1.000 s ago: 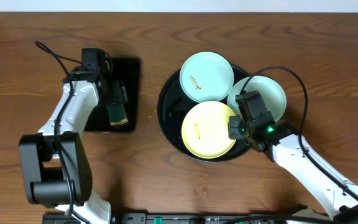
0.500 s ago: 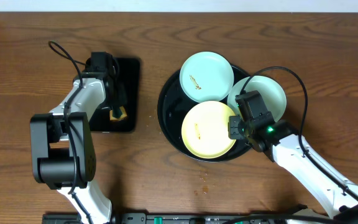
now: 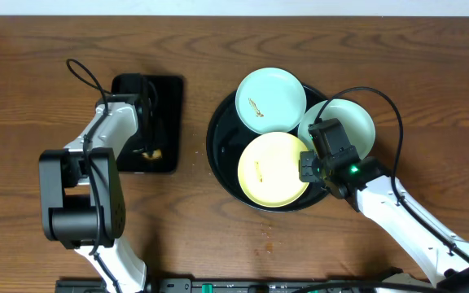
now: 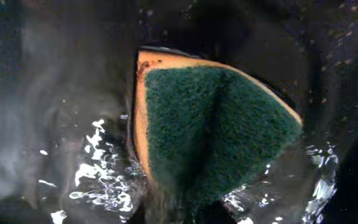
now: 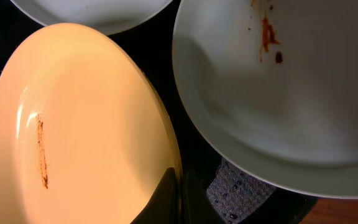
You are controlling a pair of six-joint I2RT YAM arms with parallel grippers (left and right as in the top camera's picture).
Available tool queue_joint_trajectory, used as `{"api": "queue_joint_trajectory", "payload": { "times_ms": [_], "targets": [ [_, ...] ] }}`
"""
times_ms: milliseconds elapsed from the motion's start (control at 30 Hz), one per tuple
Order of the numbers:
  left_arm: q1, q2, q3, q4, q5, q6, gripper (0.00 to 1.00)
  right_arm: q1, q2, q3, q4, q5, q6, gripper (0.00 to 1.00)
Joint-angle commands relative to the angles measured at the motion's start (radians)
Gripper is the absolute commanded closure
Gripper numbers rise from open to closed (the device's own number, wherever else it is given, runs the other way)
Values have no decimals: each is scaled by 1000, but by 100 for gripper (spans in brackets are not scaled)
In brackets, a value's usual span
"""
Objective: Clean dirty plates on tray and stack at the side
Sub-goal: 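Lower left gripper onto the green sponge in the black tray and grasp, then lift the sponge with the left gripper toward the round tray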
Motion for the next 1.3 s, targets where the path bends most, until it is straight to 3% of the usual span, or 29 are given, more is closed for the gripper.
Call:
{"api": "queue_joint_trajectory", "payload": {
  "times_ms": [0,33,333,367,400,433,633,1033,1267],
  "targets": [
    [0,-13,-18,6,-29,-5,35,8,1,-3,2,0,2,99],
    [0,-13,-18,6,-29,-5,27,8,1,-3,2,0,2,99],
    [0,-13,-47,67,-28,-5,30,8,1,-3,0,0,2,99],
    [0,-13,-56,84,-27,-5,39,8,1,-3,1,0,2,99],
    [0,-13,-64,102,-27,-5,58,8,1,-3,1,0,2,99],
    [0,-13,-67,110,-27,-5,92,8,1,-3,1,0,2,99],
    [5,-79,4,100,-28,15,93,8,1,-9,8,19,2,99],
    [6,-496,21,142,-44,14,92,8,1,-9,8,34,2,99],
    [5,-484,19,168,-83,14,93,8,1,-9,8,34,2,99]
  ]
}}
